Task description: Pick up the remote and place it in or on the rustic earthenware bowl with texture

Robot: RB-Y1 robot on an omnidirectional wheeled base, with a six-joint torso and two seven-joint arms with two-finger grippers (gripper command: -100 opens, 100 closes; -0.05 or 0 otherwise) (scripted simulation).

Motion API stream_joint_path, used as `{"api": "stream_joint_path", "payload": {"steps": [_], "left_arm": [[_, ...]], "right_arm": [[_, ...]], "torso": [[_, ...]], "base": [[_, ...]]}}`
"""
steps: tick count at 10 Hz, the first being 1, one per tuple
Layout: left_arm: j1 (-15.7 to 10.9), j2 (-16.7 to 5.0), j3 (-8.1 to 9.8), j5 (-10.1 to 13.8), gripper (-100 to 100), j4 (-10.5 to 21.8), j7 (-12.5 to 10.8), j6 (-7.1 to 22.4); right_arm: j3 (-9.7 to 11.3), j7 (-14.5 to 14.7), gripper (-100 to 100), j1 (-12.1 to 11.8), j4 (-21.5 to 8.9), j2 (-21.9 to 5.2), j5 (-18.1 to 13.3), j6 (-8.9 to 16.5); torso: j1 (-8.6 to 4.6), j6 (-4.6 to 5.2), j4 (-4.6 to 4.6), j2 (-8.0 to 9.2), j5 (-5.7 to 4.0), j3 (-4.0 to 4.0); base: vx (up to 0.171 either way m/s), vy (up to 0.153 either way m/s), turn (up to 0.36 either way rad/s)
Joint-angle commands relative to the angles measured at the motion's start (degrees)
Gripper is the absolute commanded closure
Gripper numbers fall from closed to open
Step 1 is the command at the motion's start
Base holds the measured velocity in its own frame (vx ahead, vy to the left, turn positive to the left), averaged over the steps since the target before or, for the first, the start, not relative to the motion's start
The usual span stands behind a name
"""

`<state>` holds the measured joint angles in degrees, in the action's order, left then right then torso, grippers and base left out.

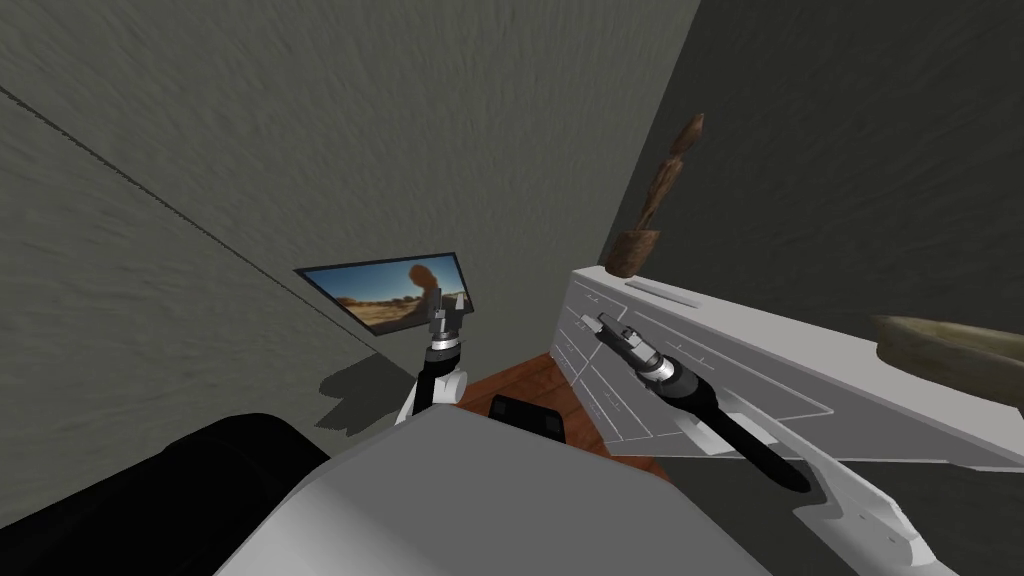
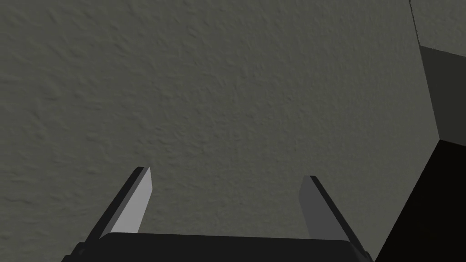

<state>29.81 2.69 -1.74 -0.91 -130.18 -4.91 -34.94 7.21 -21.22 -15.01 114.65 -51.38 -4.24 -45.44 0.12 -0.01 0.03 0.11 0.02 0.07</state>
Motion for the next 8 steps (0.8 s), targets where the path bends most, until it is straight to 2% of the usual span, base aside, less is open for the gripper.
{"api": "stream_joint_path", "payload": {"steps": [1, 2, 3, 5, 6, 8], "left_arm": [[0.0, 0.0, 0.00, 0.0, 0, 0.0, 0.0, 0.0], [0.0, 0.0, 0.00, 0.0, 0, 0.0, 0.0, 0.0], [0.0, 0.0, 0.01, 0.0, 0, 0.0, 0.0, 0.0], [0.0, 0.0, 0.00, 0.0, 0, 0.0, 0.0, 0.0], [0.0, 0.0, 0.01, 0.0, 0, 0.0, 0.0, 0.0], [0.0, 0.0, 0.00, 0.0, 0, 0.0, 0.0, 0.0]], "right_arm": [[0.3, -0.7, -100, 0.8, -0.8, -2.9, -0.2, -0.5], [0.3, -0.7, -100, 0.8, -0.8, -3.6, -0.2, -0.5], [1.1, -1.9, -100, 2.5, -2.5, -5.8, -0.7, -1.6], [1.1, -1.9, -100, 2.5, -2.5, -8.2, -0.7, -1.6], [1.9, -2.9, -100, 4.2, -4.3, -10.4, -1.3, -2.8], [1.9, -2.9, -100, 4.2, -4.3, -12.9, -1.3, -2.8]], "torso": [[0.00, 0.00, 0.00, 0.00, 0.00, 0.00], [0.02, 0.03, 0.00, -0.01, 0.01, 0.00], [-0.05, 0.04, 0.00, -0.04, -0.01, -0.02], [0.01, 0.04, 0.00, 0.00, 0.01, 0.00], [-0.05, 0.04, 0.00, -0.04, -0.01, -0.02], [0.02, 0.04, -0.01, -0.07, 0.01, -0.04]], "base": [[-0.029, 0.049, 0.065], [-0.010, 0.026, -0.017], [-0.028, 0.043, 0.112], [-0.022, 0.035, 0.029], [-0.008, 0.049, 0.106], [-0.011, 0.035, 0.031]]}}
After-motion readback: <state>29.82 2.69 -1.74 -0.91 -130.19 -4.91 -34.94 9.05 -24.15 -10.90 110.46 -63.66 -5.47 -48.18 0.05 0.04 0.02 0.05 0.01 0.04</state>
